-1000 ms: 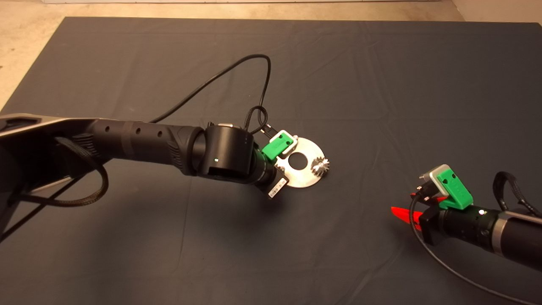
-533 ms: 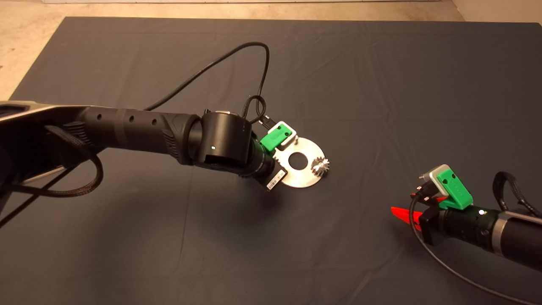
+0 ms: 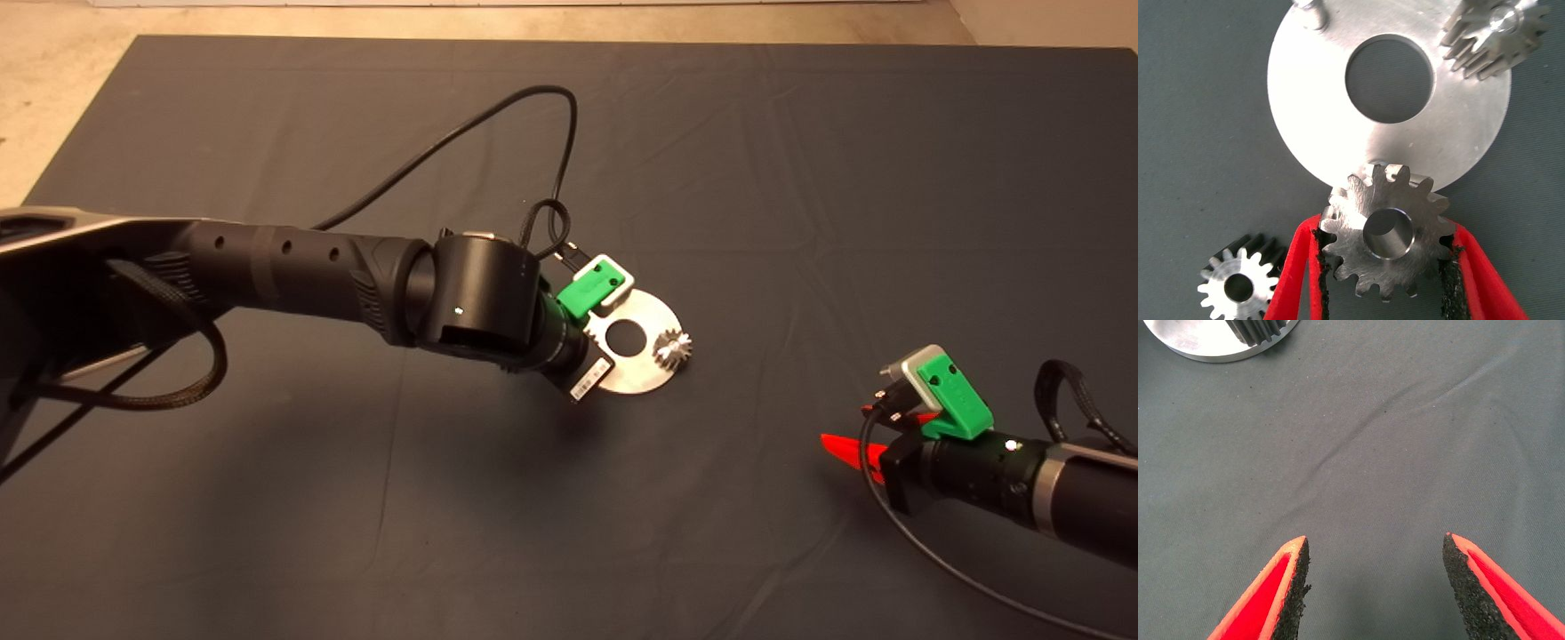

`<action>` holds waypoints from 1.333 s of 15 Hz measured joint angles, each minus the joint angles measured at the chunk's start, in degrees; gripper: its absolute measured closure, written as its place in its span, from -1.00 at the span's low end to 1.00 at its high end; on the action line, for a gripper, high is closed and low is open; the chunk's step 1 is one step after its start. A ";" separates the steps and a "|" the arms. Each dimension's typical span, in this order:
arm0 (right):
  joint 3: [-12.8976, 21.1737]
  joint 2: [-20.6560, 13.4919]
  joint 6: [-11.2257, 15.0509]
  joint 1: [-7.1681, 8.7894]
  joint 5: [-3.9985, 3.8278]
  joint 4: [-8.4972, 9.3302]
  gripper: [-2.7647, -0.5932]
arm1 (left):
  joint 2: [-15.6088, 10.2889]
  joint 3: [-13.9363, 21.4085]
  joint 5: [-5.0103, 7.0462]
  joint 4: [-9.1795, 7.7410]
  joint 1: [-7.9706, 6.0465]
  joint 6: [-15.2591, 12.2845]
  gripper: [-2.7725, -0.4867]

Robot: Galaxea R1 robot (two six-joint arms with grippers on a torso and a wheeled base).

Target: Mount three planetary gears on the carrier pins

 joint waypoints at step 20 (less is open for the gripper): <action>0.00 -0.02 0.04 1.73 0.02 -0.09 0.19 | 1.34 -3.52 -2.80 -0.05 0.06 0.01 0.77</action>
